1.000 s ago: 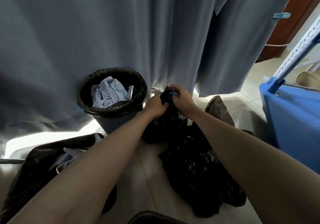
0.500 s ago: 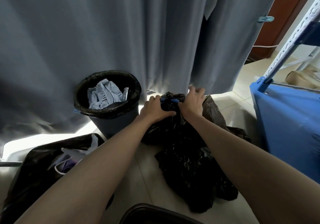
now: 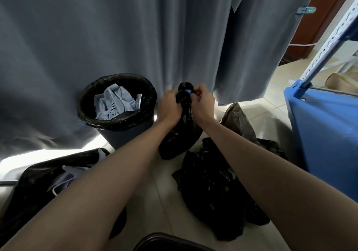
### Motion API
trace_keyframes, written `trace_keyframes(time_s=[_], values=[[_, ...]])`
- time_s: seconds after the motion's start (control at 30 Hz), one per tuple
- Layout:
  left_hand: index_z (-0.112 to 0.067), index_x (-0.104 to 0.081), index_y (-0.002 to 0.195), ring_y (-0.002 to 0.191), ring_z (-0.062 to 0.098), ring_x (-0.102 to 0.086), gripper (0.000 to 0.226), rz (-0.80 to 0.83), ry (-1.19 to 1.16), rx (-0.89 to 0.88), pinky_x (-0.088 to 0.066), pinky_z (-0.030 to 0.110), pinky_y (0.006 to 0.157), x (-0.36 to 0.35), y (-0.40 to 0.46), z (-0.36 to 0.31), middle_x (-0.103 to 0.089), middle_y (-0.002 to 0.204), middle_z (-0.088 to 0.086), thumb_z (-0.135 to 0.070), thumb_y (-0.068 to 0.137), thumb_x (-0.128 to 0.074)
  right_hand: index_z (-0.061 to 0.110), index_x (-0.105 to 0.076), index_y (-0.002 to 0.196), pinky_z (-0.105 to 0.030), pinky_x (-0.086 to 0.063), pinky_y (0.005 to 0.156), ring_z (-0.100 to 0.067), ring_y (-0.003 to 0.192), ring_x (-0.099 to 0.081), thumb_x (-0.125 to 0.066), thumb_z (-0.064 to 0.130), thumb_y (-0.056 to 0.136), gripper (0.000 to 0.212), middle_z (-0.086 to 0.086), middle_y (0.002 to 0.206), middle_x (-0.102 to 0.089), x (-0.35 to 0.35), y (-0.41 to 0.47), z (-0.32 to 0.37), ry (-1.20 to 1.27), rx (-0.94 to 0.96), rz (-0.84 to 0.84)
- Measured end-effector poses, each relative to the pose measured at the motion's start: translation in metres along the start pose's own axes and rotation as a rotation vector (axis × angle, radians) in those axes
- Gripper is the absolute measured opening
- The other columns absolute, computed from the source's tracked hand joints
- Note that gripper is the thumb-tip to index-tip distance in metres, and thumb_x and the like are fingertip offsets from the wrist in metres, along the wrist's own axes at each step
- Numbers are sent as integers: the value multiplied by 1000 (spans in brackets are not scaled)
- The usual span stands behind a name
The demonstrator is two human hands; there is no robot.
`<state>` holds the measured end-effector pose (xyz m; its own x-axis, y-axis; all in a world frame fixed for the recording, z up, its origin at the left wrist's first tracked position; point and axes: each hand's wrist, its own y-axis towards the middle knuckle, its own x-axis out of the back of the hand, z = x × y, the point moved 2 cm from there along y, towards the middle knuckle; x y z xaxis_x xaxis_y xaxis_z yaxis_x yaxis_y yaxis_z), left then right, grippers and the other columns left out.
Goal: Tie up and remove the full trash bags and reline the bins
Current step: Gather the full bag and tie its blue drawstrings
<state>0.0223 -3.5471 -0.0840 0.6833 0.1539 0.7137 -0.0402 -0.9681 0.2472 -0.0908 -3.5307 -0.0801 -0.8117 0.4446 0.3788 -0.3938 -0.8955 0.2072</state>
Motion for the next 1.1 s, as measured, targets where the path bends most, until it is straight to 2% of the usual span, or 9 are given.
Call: trace_keyframes(time_s=[0.1, 0.2, 0.33, 0.53, 0.73, 0.83, 0.93, 1.03, 1.1], values=[[-10, -63, 108, 98, 31, -60, 24, 3, 43, -13, -40, 31, 70, 5, 9, -2, -63, 109, 13, -4, 87, -54, 8, -63, 106, -23, -40, 70, -16, 84, -58, -51, 4, 92, 19, -2, 95, -67, -1, 5, 4, 11, -33, -11], [-10, -59, 123, 110, 32, -58, 38, 154, 73, 42, -44, 32, 81, -1, 13, 8, -61, 120, 15, -4, 86, -58, 12, -62, 123, -38, -51, 91, -28, 104, -62, -49, 4, 87, 39, -10, 111, -69, -7, 9, -7, -149, -158, 163], [-10, -47, 137, 123, 31, -50, 60, 430, 117, 37, -41, 30, 94, -16, 6, 25, -53, 133, 15, -8, 81, -68, 12, -55, 135, -29, -42, 95, -31, 120, -54, -50, 3, 90, 46, -13, 126, -62, -1, 1, -25, -299, -213, 326], [-21, -43, 142, 126, 28, -46, 69, 416, 188, -16, -42, 36, 101, -16, -2, 32, -41, 142, 9, -25, 79, -70, 10, -45, 136, -33, -43, 87, -33, 120, -53, -53, 9, 89, 48, -15, 131, -55, 14, -4, -32, -415, -222, 306], [-19, -39, 146, 134, 26, -40, 72, 418, 328, -162, -40, 44, 106, 25, -26, 9, -38, 148, 4, -34, 81, -67, 13, -39, 143, -43, -45, 100, -36, 125, -48, -55, 12, 87, 58, -15, 137, -46, 40, -28, -1, -560, -128, 404], [-14, -46, 140, 129, 26, -46, 62, 436, 362, -213, -41, 39, 105, 54, -51, -3, -43, 144, 6, -33, 84, -65, 14, -40, 144, -43, -43, 105, -34, 129, -46, -58, 14, 88, 59, -15, 140, -48, 53, -51, 21, -592, -78, 443], [-13, -56, 131, 121, 26, -52, 50, 470, 400, -214, -43, 34, 99, 82, -84, -10, -54, 132, 9, -33, 86, -66, 14, -51, 134, -39, -44, 102, -33, 123, -52, -61, 19, 88, 48, -14, 133, -55, 66, -81, 39, -621, -41, 490], [-19, -63, 124, 105, 17, -58, 41, 640, 399, -207, -43, 27, 89, 104, -128, -9, -63, 115, 0, -35, 87, -68, 16, -63, 115, -35, -50, 94, -30, 110, -61, -62, 22, 87, 29, -11, 119, -63, 78, -120, 52, -637, -22, 553], [-24, -67, 118, 97, 10, -59, 35, 783, 385, -193, -44, 23, 84, 115, -160, -8, -64, 105, -7, -38, 86, -69, 14, -67, 110, -39, -54, 89, -31, 102, -64, -60, 19, 89, 23, -13, 112, -66, 85, -147, 59, -638, -13, 600]])
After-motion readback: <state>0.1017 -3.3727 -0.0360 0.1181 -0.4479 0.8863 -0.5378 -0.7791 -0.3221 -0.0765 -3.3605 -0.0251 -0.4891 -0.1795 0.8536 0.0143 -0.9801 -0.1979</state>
